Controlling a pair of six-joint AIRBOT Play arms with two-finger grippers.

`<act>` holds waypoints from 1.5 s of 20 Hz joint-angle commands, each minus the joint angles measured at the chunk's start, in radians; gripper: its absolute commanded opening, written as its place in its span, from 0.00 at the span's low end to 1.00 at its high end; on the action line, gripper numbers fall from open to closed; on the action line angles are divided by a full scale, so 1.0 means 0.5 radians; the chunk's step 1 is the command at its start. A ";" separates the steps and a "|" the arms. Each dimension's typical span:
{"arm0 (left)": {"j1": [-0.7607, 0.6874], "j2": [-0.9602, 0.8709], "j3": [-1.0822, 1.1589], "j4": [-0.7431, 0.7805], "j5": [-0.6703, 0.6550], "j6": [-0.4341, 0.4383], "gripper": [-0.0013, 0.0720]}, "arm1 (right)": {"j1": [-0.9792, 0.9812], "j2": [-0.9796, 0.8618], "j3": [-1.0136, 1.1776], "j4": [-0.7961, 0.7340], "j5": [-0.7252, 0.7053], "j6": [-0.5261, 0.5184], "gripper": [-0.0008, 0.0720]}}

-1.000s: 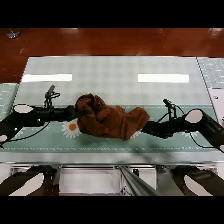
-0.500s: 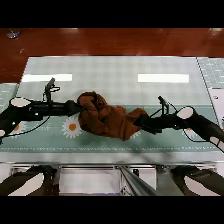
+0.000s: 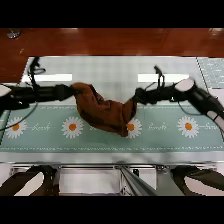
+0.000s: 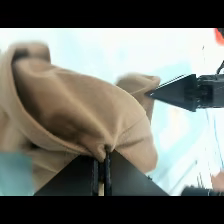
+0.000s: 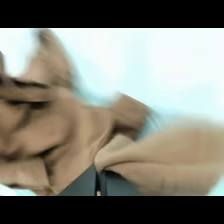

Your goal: Fold the shirts.

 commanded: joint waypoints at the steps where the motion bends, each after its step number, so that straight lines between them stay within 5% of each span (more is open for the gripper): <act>1: 0.117 0.105 0.504 0.002 -0.092 -0.072 0.05 | -0.048 0.055 0.778 -0.407 0.254 0.158 0.06; 6: 0.227 0.196 1.365 0.706 -0.218 -0.542 0.05 | -0.048 0.259 1.888 -0.820 0.576 0.223 0.06; 12: 0.208 0.548 1.585 1.145 -0.581 -0.624 0.05 | -0.048 0.802 1.938 -0.997 0.981 0.176 0.06; 17: 0.085 0.891 1.083 1.211 -0.700 -0.630 0.05 | -0.048 1.070 1.585 -1.021 1.279 0.191 0.06; 23: -0.029 1.051 0.024 1.044 -0.695 -0.695 0.05 | -0.048 1.181 0.723 -1.021 1.239 0.285 0.06; 27: -0.153 0.929 -0.581 1.028 -0.219 -0.681 0.05 | -0.050 1.125 0.079 -1.289 0.689 0.443 0.06; 30: -0.249 0.626 -0.674 1.014 0.188 -0.670 0.05 | -0.181 0.798 0.002 -1.438 0.460 0.567 0.06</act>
